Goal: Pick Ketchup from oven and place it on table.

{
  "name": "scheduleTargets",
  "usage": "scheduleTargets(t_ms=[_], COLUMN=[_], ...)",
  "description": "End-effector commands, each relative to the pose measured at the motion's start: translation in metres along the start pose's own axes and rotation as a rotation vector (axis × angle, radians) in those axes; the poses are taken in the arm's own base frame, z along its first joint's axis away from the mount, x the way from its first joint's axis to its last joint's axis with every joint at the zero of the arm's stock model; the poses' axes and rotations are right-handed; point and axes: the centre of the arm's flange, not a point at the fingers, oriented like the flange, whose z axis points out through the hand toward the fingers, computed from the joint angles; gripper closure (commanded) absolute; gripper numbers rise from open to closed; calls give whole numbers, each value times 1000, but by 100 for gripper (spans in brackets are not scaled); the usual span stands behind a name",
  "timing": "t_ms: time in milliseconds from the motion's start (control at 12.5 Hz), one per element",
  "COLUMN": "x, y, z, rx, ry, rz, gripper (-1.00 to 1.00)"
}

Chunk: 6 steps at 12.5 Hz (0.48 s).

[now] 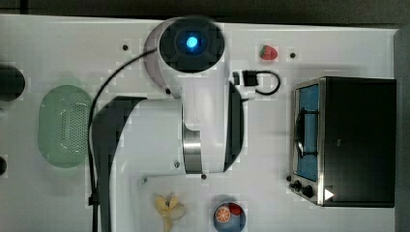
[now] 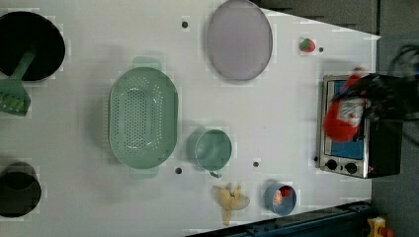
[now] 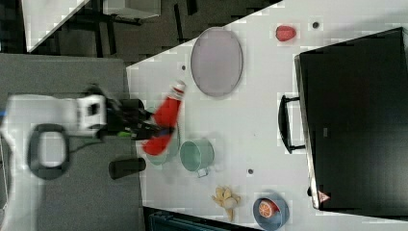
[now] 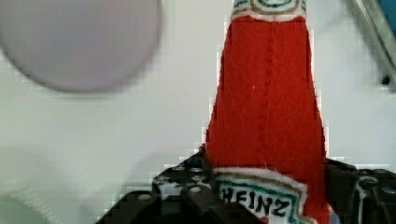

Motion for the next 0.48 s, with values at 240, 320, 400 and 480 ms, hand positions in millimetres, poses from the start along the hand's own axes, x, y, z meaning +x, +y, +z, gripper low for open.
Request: scheduleTargets(t_ms=[240,320,400,480], x=[16,14,15,15], y=[35,34,33,32], z=[123,146,165,181], rx=[-2,-6,-2,0], ry=[-30,-32,-24,-17], rz=[128,128,130,130], gripper=[-27,-27,-27,-27])
